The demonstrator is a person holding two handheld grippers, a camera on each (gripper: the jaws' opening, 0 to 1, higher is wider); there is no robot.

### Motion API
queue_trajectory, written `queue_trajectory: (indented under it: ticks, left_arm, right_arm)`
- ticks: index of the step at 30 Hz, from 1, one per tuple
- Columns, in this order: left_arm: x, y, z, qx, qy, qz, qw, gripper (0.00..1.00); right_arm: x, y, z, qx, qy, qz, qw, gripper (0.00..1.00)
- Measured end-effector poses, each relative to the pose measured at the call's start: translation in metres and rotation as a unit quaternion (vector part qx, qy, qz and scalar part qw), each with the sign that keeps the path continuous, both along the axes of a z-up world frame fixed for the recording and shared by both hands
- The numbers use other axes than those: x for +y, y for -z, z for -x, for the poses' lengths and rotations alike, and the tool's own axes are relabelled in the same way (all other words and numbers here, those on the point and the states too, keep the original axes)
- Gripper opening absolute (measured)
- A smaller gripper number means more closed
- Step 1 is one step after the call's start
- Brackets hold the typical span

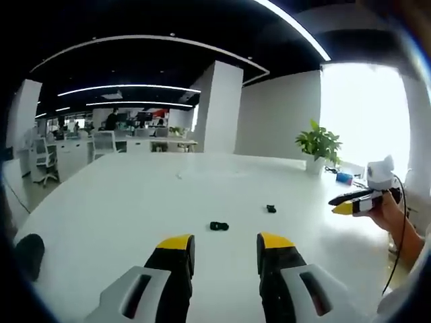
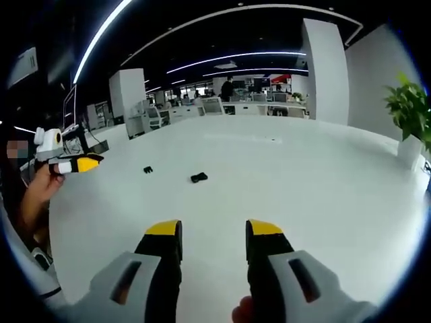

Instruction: Snap the two parts of the plastic buckle together until the buckle closes and remains connected.

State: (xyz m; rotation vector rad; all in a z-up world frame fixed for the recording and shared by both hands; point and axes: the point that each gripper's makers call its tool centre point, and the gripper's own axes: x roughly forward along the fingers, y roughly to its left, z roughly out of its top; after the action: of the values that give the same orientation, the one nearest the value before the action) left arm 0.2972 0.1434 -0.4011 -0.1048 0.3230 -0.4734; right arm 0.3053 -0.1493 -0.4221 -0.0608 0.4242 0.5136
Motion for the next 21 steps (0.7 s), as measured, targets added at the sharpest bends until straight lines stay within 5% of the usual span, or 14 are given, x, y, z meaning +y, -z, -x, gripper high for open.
queue_trajectory:
  ticks: [21]
  left_arm:
    - [0.002, 0.011, -0.016, 0.002, 0.010, -0.033, 0.9994, 0.37]
  right_arm:
    - [0.009, 0.002, -0.014, 0.004, -0.022, -0.004, 0.9997, 0.37]
